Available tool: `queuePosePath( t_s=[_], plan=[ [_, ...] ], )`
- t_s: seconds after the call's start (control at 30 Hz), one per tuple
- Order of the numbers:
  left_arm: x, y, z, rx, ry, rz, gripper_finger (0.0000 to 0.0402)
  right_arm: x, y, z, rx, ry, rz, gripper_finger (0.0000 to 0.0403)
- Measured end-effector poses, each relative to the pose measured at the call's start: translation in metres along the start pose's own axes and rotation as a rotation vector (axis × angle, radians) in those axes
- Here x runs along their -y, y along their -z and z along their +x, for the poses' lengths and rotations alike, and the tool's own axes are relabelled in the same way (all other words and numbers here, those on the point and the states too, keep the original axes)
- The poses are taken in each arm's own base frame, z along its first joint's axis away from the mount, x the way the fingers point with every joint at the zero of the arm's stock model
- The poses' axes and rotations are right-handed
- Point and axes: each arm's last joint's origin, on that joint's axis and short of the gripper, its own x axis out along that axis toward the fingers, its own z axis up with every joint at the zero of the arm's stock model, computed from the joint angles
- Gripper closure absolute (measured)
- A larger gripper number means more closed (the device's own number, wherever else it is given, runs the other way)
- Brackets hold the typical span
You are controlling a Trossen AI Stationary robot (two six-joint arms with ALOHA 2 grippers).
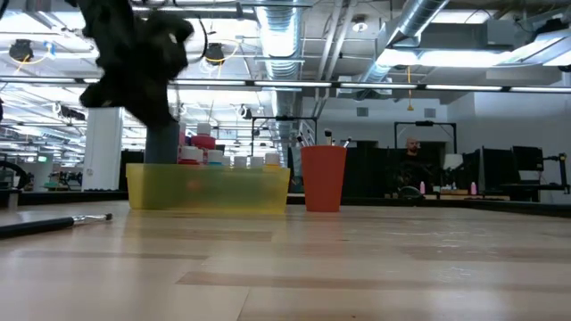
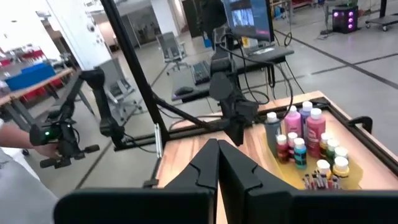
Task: Pick & Place Paint Supplies
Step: Put the silver paint brush into the orange cup
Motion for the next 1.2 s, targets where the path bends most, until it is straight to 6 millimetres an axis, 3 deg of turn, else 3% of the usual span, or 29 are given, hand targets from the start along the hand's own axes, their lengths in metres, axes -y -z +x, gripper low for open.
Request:
queuePosePath(
  t_s=[0.2, 0.33, 0.53, 0.77, 0.93, 1.2],
  plan=[
    [-0.002, 0.010, 0.034, -0.017, -0.096, -0.230, 0.0329, 0.002, 0.008, 0.001, -0.073, 0.020, -0.040, 0.0401],
    [0.002, 0.011, 0.045, -0.065, -0.080, -0.351, 0.0326, 0.003, 0.009, -0.001, -0.079, 0.019, -0.043, 0.0401],
    [0.009, 0.025, 0.047, -0.199, -0.050, -0.399, 0.0304, 0.007, 0.010, -0.008, -0.072, 0.011, -0.038, 0.0401],
    [0.019, 0.048, 0.040, -0.178, -0.045, -0.419, 0.0247, 0.015, 0.014, -0.020, -0.087, 0.006, -0.042, 0.0401],
    [0.019, 0.053, 0.039, -0.140, -0.059, -0.392, 0.0201, 0.019, 0.016, -0.027, -0.083, 0.003, -0.041, 0.0401],
    [0.017, 0.061, 0.063, -0.179, -0.166, -0.444, 0.0175, 0.022, 0.017, -0.033, -0.065, -0.003, -0.032, 0.0401]
  ],
)
